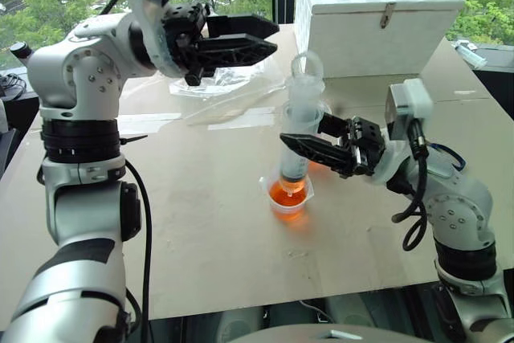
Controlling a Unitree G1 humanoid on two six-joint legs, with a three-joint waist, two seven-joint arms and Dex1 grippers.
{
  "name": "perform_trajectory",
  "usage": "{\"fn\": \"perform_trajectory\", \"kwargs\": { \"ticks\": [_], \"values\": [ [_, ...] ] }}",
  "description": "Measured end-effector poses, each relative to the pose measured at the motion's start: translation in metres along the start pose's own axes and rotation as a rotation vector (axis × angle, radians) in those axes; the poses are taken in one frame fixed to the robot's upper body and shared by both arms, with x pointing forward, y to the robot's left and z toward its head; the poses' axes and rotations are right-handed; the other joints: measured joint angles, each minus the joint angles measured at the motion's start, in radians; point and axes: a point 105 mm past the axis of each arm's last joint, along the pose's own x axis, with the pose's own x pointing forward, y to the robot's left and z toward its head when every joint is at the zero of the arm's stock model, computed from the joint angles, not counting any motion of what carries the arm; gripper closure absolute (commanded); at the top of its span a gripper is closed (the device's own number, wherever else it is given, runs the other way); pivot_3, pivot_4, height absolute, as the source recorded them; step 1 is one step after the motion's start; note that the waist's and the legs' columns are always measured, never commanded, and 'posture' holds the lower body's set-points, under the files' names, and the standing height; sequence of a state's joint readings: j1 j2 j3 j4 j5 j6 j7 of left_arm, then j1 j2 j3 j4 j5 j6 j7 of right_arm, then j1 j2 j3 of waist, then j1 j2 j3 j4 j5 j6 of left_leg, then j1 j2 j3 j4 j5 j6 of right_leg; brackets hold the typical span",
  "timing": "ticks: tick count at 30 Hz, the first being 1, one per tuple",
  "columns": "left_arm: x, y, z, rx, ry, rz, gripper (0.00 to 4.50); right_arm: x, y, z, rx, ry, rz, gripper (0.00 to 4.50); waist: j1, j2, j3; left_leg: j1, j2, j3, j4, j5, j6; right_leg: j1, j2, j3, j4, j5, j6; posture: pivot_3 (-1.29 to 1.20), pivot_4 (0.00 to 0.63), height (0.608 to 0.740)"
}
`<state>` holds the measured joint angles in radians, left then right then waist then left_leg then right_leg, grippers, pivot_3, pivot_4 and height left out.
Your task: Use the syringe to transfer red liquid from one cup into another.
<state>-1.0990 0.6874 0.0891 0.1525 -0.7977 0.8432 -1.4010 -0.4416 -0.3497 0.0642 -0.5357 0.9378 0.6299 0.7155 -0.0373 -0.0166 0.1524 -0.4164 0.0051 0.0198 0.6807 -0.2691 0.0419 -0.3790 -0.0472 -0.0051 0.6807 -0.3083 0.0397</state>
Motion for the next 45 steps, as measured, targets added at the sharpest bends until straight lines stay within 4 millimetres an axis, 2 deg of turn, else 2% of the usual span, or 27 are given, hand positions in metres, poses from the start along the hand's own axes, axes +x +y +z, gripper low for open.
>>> {"fn": "perform_trajectory", "kwargs": {
  "ticks": [4, 11, 15, 21, 26, 27, 28, 31, 37, 45],
  "values": [
    [0.004, -0.013, 0.007, -0.023, -0.046, -0.083, 2.45, 0.001, 0.001, -0.003, -0.007, 0.017, 0.004, 2.93, 0.0, 0.0, 0.0, 0.0, 0.0, 0.0, 0.0, 0.0, 0.0, 0.0, 0.0, 0.0, 0.0, 0.0, 0.0, 0.0, 0.15, 0.74],
    [0.005, -0.019, 0.007, -0.046, -0.048, -0.14, 2.45, 0.003, 0.001, -0.003, -0.023, 0.02, 0.017, 2.93, 0.0, 0.0, 0.0, 0.0, 0.0, 0.0, 0.001, 0.0, 0.0, 0.0, 0.0, 0.0, 0.0, 0.0, 0.0, 0.0, 0.15, 0.74],
    [0.011, -0.029, -0.003, -0.049, -0.002, -0.207, 2.45, 0.005, -0.001, -0.002, -0.028, 0.023, 0.018, 2.93, 0.0, 0.0, 0.0, 0.0, 0.0, 0.0, 0.001, 0.0, 0.0, 0.0, 0.0, 0.0, 0.0, 0.0, 0.0, 0.0, 0.15, 0.74],
    [0.016, -0.03, -0.015, -0.077, 0.032, -0.231, 2.45, 0.007, -0.003, -0.006, -0.024, 0.036, 0.015, 2.93, 0.001, 0.0, 0.0, 0.0, 0.0, 0.0, 0.001, 0.0, 0.0, 0.0, 0.0, 0.0, 0.0, 0.0, 0.0, 0.0, 0.15, 0.74],
    [0.017, -0.029, -0.017, -0.073, 0.035, -0.229, 2.45, 0.007, -0.004, -0.006, -0.038, 0.036, 0.015, 2.93, 0.001, 0.0, 0.0, 0.0, 0.0, 0.0, 0.001, 0.0, 0.0, 0.0, 0.0, 0.0, 0.0, 0.0, 0.0, 0.0, 0.15, 0.74],
    [0.018, -0.028, -0.019, -0.074, 0.043, -0.225, 2.97, 0.007, -0.004, -0.006, -0.047, 0.039, 0.017, 2.93, 0.001, 0.0, 0.0, 0.0, 0.0, 0.0, 0.001, 0.0, 0.0, 0.0, 0.0, 0.0, 0.0, 0.0, 0.0, 0.0, 0.15, 0.74],
    [0.018, -0.028, -0.02, -0.076, 0.048, -0.228, 3.23, 0.006, -0.005, -0.008, -0.056, 0.048, 0.013, 2.93, 0.001, 0.0, 0.0, 0.0, 0.0, 0.0, 0.001, 0.0, 0.0, 0.0, 0.0, 0.0, 0.0, 0.0, 0.0, 0.0, 0.15, 0.74],
    [0.018, -0.027, -0.026, -0.089, 0.063, -0.218, 4.43, 0.003, -0.005, -0.015, -0.048, 0.063, 0.012, 2.93, 0.002, 0.0, 0.0, 0.0, 0.0, 0.0, 0.001, 0.0, 0.0, 0.0, 0.0, 0.0, 0.0, 0.0, 0.0, 0.0, 0.15, 0.74],
    [0.017, -0.023, -0.033, -0.074, 0.095, -0.191, 4.43, 0.0, -0.009, -0.02, -0.045, 0.076, -0.003, 2.93, 0.002, 0.0, 0.0, 0.0, 0.0, 0.0, 0.001, 0.0, 0.0, 0.0, 0.0, 0.0, 0.0, 0.0, 0.0, 0.0, 0.15, 0.74],
    [0.016, -0.023, -0.034, -0.066, 0.11, -0.19, 4.43, 0.003, -0.01, -0.016, -0.053, 0.063, 0.005, 2.93, 0.002, 0.0, 0.0, 0.0, 0.0, 0.0, 0.001, 0.0, 0.0, 0.0, 0.0, 0.0, 0.0, 0.0, 0.0, 0.0, 0.15, 0.74]
  ]
}}
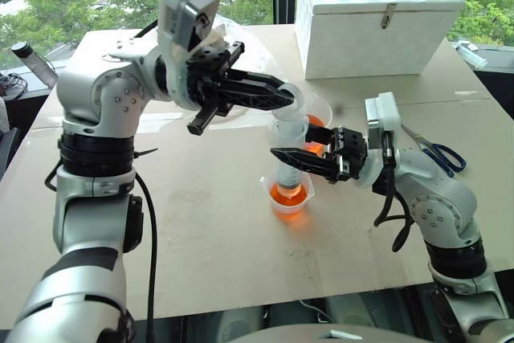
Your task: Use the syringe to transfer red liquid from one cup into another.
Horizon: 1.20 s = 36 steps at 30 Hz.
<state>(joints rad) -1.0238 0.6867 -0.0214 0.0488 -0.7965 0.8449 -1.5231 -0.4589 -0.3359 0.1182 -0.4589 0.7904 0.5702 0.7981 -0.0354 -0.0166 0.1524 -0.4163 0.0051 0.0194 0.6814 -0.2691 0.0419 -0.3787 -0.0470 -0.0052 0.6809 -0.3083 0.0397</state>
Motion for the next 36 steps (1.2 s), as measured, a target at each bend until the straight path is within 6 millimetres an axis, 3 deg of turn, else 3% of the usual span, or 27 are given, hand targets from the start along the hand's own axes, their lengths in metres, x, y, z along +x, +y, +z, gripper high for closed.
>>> {"fn": "perform_trajectory", "kwargs": {
  "ticks": [19, 20, 22, 27, 36],
  "values": [
    [0.004, 0.005, -0.008, 0.012, 0.001, 0.077, 4.43, 0.0, -0.009, 0.01, -0.015, -0.015, -0.019, 2.93, 0.001, 0.0, 0.0, 0.0, 0.0, 0.0, 0.0, 0.0, 0.0, 0.0, 0.0, 0.0, 0.0, 0.0, 0.0, 0.0, 0.15, 0.74],
    [0.005, 0.006, -0.008, 0.017, -0.003, 0.082, 3.65, 0.0, -0.009, 0.011, -0.015, -0.016, -0.024, 2.93, 0.002, 0.0, 0.0, 0.0, 0.0, 0.0, 0.0, 0.0, 0.0, 0.0, 0.0, 0.0, 0.0, 0.0, 0.0, 0.0, 0.15, 0.74],
    [0.007, 0.008, -0.008, 0.015, -0.011, 0.088, 2.94, -0.001, -0.011, 0.012, -0.018, -0.017, -0.034, 2.93, 0.002, 0.0, 0.0, 0.0, 0.0, 0.0, 0.0, 0.0, 0.0, 0.0, 0.0, 0.0, 0.0, 0.0, 0.0, 0.0, 0.15, 0.74],
    [0.012, 0.007, -0.009, -0.013, -0.029, 0.072, 0.7, -0.002, -0.011, 0.015, -0.013, -0.038, -0.034, 2.93, 0.001, 0.0, 0.0, 0.0, 0.0, 0.0, 0.0, 0.0, 0.0, 0.0, 0.0, 0.0, 0.0, 0.0, 0.0, 0.0, 0.15, 0.74],
    [-0.011, -0.004, 0.006, 0.0, -0.004, 0.138, 0.7, 0.0, -0.005, 0.026, -0.013, -0.094, -0.013, 2.93, -0.003, 0.0, 0.0, 0.0, 0.0, 0.0, 0.0, 0.0, 0.0, 0.0, 0.0, 0.0, 0.0, 0.0, 0.0, 0.0, 0.15, 0.74]
  ]
}}
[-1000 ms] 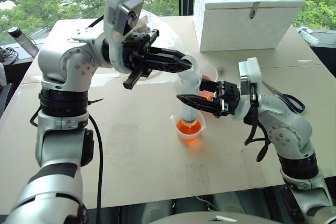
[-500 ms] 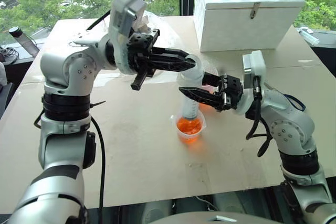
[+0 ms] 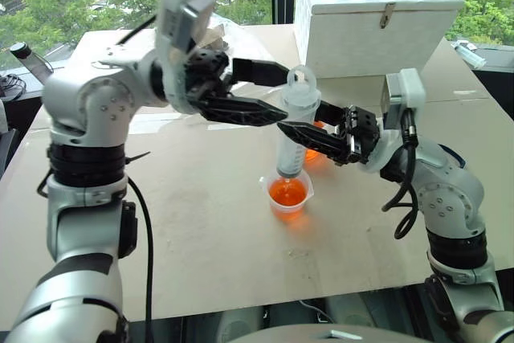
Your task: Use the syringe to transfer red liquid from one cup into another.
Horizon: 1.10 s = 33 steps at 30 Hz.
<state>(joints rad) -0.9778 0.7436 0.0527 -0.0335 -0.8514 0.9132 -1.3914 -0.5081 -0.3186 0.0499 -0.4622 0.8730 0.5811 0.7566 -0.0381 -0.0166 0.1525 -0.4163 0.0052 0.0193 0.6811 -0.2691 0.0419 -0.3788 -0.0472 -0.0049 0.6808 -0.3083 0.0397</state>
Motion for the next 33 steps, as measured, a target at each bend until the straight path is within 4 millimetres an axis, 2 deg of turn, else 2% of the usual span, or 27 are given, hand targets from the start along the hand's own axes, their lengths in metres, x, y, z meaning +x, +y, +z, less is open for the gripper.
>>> {"fn": "perform_trajectory", "kwargs": {
  "ticks": [8, 10, 11, 13, 14, 16, 18, 20, 24, 26, 28, 30, 32, 33],
  "values": [
    [-0.028, 0.005, 0.023, 0.063, -0.074, 0.165, 0.7, -0.008, 0.0, 0.009, 0.027, -0.016, 0.009, 2.93, 0.005, 0.0, 0.0, 0.0, 0.0, 0.0, 0.0, 0.0, 0.0, 0.0, 0.0, 0.0, 0.0, 0.0, 0.0, 0.0, 0.15, 0.74],
    [-0.04, 0.006, 0.031, 0.089, -0.091, 0.248, 0.7, -0.016, -0.006, 0.022, 0.032, -0.017, -0.017, 2.93, 0.004, 0.0, 0.0, 0.0, 0.0, 0.0, 0.0, 0.0, 0.0, 0.0, -0.001, 0.0, 0.0, 0.0, 0.0, 0.0, 0.15, 0.74],
    [-0.051, 0.006, 0.031, 0.101, -0.096, 0.33, 0.7, -0.026, -0.013, 0.041, 0.016, -0.004, -0.055, 2.93, 0.004, 0.0, 0.0, 0.0, 0.0, 0.0, 0.0, 0.0, 0.0, 0.0, -0.001, 0.0, 0.0, 0.0, 0.0, 0.0, 0.15, 0.74],
    [-0.056, 0.007, 0.025, 0.084, -0.1, 0.377, 0.7, -0.033, -0.018, 0.056, 0.02, -0.002, -0.089, 2.93, 0.004, 0.0, 0.0, 0.0, 0.0, -0.001, 0.0, 0.0, 0.0, 0.001, -0.001, -0.001, 0.0, 0.0, 0.0, 0.0, 0.15, 0.74],
    [-0.057, 0.007, 0.022, 0.077, -0.098, 0.391, 0.7, -0.035, -0.02, 0.057, 0.031, 0.016, -0.101, 2.93, 0.004, 0.0, 0.0, 0.0, 0.0, -0.001, 0.0, 0.0, 0.0, 0.001, -0.002, -0.001, 0.0, 0.0, 0.0, 0.0, 0.15, 0.74],
    [-0.062, 0.003, 0.006, 0.045, -0.078, 0.471, 0.7, -0.054, -0.036, 0.058, 0.092, 0.156, -0.229, 2.93, 0.004, 0.0, 0.0, 0.0, 0.0, 0.0, 0.0, 0.0, 0.0, 0.001, -0.003, -0.001, -0.001, 0.0, 0.0, 0.0, 0.15, 0.74],
    [-0.073, -0.001, -0.013, 0.004, -0.028, 0.576, 0.7, -0.083, -0.055, 0.051, 0.142, 0.334, -0.41, 2.93, 0.005, -0.001, 0.0, 0.0, 0.0, 0.0, -0.001, 0.0, 0.0, 0.001, -0.003, -0.001, -0.002, 0.0, 0.0, 0.0, 0.15, 0.74],
    [-0.077, -0.003, -0.025, -0.018, 0.017, 0.642, 0.7, -0.1, -0.064, 0.039, 0.183, 0.452, -0.51, 2.93, 0.007, -0.001, 0.0, 0.0, 0.0, 0.0, -0.002, 0.0, 0.0, 0.001, -0.003, 0.0, -0.001, 0.0, 0.0, 0.0, 0.15, 0.74],
    [-0.088, -0.007, -0.052, -0.028, 0.111, 0.779, 0.7, -0.123, -0.077, 0.001, 0.315, 0.707, -0.664, 2.93, 0.001, 0.0, 0.0, 0.001, 0.0, 0.003, -0.003, 0.0, 0.0, 0.001, -0.003, 0.002, -0.001, 0.0, 0.0, 0.0, 0.15, 0.74],
    [-0.096, -0.008, -0.069, -0.039, 0.16, 0.849, 0.7, -0.141, -0.093, -0.021, 0.333, 0.828, -0.804, 2.93, 0.002, -0.002, -0.001, 0.001, 0.0, 0.003, -0.003, 0.0, 0.0, 0.0, -0.002, 0.002, -0.001, 0.0, 0.0, 0.0, 0.15, 0.74],
    [-0.098, -0.015, -0.091, -0.067, 0.211, 0.881, 0.61, -0.158, -0.108, -0.045, 0.347, 0.901, -0.933, 1.94, 0.005, -0.002, -0.001, 0.0, 0.0, 0.003, -0.004, 0.0, 0.0, -0.001, -0.003, 0.003, -0.003, 0.0, 0.0, 0.0, 0.15, 0.74],
    [-0.097, -0.022, -0.11, -0.103, 0.242, 0.886, 0.61, -0.161, -0.116, -0.065, 0.37, 0.916, -0.963, 1.09, 0.008, -0.002, -0.001, 0.0, 0.0, 0.003, -0.005, 0.0, 0.0, -0.001, -0.003, 0.003, -0.003, 0.0, 0.0, 0.0, 0.15, 0.74],
    [-0.095, -0.023, -0.12, -0.116, 0.262, 0.9, 0.61, -0.159, -0.119, -0.07, 0.35, 0.905, -0.95, 0.14, 0.018, 0.0, 0.0, 0.0, 0.0, 0.003, -0.006, 0.0, 0.0, -0.002, -0.003, 0.002, -0.003, 0.0, 0.0, 0.0, 0.15, 0.74],
    [-0.097, -0.021, -0.125, -0.114, 0.272, 0.936, 0.61, -0.155, -0.122, -0.069, 0.321, 0.873, -0.932, 0.06, 0.025, 0.0, 0.0, 0.0, 0.0, 0.003, -0.006, 0.0, 0.0, -0.001, -0.003, 0.002, -0.003, 0.0, 0.0, 0.0, 0.15, 0.74]
  ]
}}
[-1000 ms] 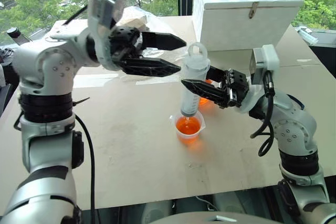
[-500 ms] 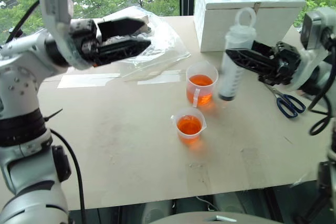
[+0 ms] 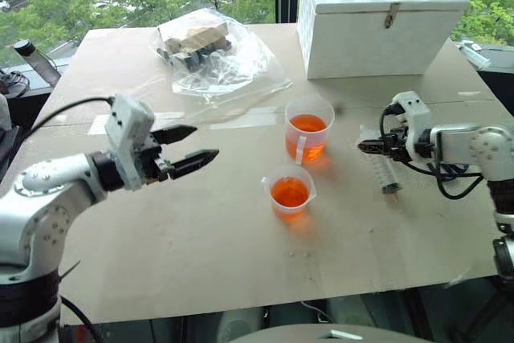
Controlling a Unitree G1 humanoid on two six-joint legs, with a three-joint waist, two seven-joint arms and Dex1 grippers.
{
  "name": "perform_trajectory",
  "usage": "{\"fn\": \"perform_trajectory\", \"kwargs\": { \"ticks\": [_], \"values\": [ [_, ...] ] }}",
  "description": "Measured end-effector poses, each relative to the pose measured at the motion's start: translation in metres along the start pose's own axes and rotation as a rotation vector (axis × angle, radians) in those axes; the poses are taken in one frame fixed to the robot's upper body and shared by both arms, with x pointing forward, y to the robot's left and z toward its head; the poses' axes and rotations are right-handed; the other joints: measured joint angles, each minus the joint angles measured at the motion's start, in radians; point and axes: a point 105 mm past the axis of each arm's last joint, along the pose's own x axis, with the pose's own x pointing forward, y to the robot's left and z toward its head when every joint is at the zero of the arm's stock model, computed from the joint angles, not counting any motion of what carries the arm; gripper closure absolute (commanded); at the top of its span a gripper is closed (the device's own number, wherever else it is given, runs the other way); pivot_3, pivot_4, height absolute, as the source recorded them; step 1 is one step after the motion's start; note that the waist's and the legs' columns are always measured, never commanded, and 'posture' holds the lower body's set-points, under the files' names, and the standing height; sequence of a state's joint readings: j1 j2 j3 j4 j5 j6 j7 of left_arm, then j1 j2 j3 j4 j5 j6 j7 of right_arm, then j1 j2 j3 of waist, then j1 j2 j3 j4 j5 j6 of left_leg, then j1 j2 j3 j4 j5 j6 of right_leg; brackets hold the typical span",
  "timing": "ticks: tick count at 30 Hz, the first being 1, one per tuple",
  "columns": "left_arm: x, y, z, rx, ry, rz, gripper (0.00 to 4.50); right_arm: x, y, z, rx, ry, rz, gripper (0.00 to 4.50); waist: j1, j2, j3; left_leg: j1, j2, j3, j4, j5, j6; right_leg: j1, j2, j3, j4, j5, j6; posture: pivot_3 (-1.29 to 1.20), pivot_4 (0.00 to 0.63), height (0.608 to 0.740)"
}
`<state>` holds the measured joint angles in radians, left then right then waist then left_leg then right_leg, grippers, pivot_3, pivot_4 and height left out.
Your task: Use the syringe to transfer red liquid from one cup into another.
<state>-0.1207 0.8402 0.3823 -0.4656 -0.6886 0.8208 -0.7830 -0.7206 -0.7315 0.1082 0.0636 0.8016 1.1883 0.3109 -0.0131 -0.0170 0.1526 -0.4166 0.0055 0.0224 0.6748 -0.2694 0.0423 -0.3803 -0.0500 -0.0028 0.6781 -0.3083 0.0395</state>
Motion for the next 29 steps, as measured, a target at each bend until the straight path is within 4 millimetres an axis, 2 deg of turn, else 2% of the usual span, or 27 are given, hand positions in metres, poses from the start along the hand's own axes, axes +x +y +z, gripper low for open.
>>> {"fn": "perform_trajectory", "kwargs": {
  "ticks": [3, 8, 11, 12, 15, 18, 20, 22, 25, 29],
  "values": [
    [0.001, 0.006, -0.012, 0.005, 0.012, 0.087, 0.61, -0.007, 0.0, 0.013, -0.045, -0.12, 0.028, 0.06, 0.01, 0.0, 0.0, 0.0, 0.0, 0.0, 0.0, 0.0, 0.0, 0.001, 0.0, -0.001, 0.0, 0.0, 0.0, 0.0, 0.15, 0.74],
    [-0.003, -0.009, -0.047, -0.027, 0.073, 0.129, 0.61, -0.043, -0.005, 0.005, -0.155, -0.273, 0.111, 0.06, 0.015, 0.0, 0.0, 0.0, 0.0, 0.0, -0.001, -0.001, 0.002, 0.001, -0.001, -0.001, -0.002, 0.0, 0.0, 0.0, 0.15, 0.74],
    [-0.006, -0.02, -0.06, -0.036, 0.07, 0.154, 0.61, -0.064, -0.007, -0.019, -0.29, -0.343, 0.12, 0.06, 0.024, -0.001, -0.002, 0.001, 0.0, 0.0, -0.002, -0.001, 0.002, 0.002, -0.001, -0.001, -0.003, 0.0, 0.0, 0.0, 0.15, 0.74],
    [-0.009, -0.025, -0.069, -0.043, 0.079, 0.168, 0.61, -0.071, -0.006, -0.037, -0.324, -0.363, 0.13, 0.06, 0.026, -0.001, -0.002, 0.001, 0.0, 0.0, -0.003, -0.001, 0.002, 0.003, -0.001, 0.0, -0.003, 0.0, 0.0, 0.0, 0.15, 0.74],
    [-0.015, -0.033, -0.084, -0.065, 0.103, 0.176, 0.61, -0.08, 0.004, -0.08, -0.3, -0.33, 0.222, 0.06, 0.025, 0.0, -0.002, 0.003, 0.0, 0.0, -0.002, -0.002, 0.003, 0.004, -0.001, 0.0, -0.001, 0.0, 0.0, 0.0, 0.15, 0.74],
    [-0.02, -0.042, -0.09, -0.054, 0.1, 0.164, 0.61, -0.089, 0.019, -0.107, -0.23, -0.392, 0.316, 0.06, 0.021, 0.0, -0.003, 0.013, 0.0, 0.0, -0.003, -0.004, 0.006, 0.011, -0.001, 0.0, -0.001, 0.0, -0.001, 0.0, 0.15, 0.74],
    [-0.025, -0.052, -0.098, -0.061, 0.111, 0.151, 0.61, -0.093, 0.026, -0.126, -0.245, -0.396, 0.353, 0.06, 0.019, 0.003, -0.003, 0.023, 0.0, 0.0, -0.006, -0.005, 0.007, 0.022, -0.002, 0.0, -0.005, -0.001, -0.002, 0.0, 0.15, 0.74],
    [-0.027, -0.064, -0.108, -0.076, 0.129, 0.119, 0.61, -0.092, 0.023, -0.137, -0.255, -0.379, 0.349, 0.06, 0.014, 0.003, -0.004, 0.023, 0.0, 0.0, -0.006, -0.005, 0.007, 0.022, -0.003, 0.001, -0.005, -0.001, -0.002, 0.0, 0.15, 0.74],
    [-0.025, -0.073, -0.112, -0.067, 0.126, 0.072, 0.61, -0.089, 0.018, -0.144, -0.256, -0.396, 0.325, 0.06, 0.014, 0.002, -0.005, 0.023, 0.0, 0.0, -0.006, -0.005, 0.007, 0.022, -0.003, 0.0, -0.005, -0.001, -0.002, 0.0, 0.15, 0.74],
    [-0.026, -0.074, -0.113, -0.062, 0.116, 0.05, 0.61, -0.087, 0.014, -0.157, -0.249, -0.38, 0.298, 0.06, 0.019, 0.004, -0.005, 0.021, 0.0, 0.0, -0.006, -0.005, 0.007, 0.02, -0.003, 0.0, -0.007, -0.001, -0.002, 0.0, 0.15, 0.74]
  ]
}}
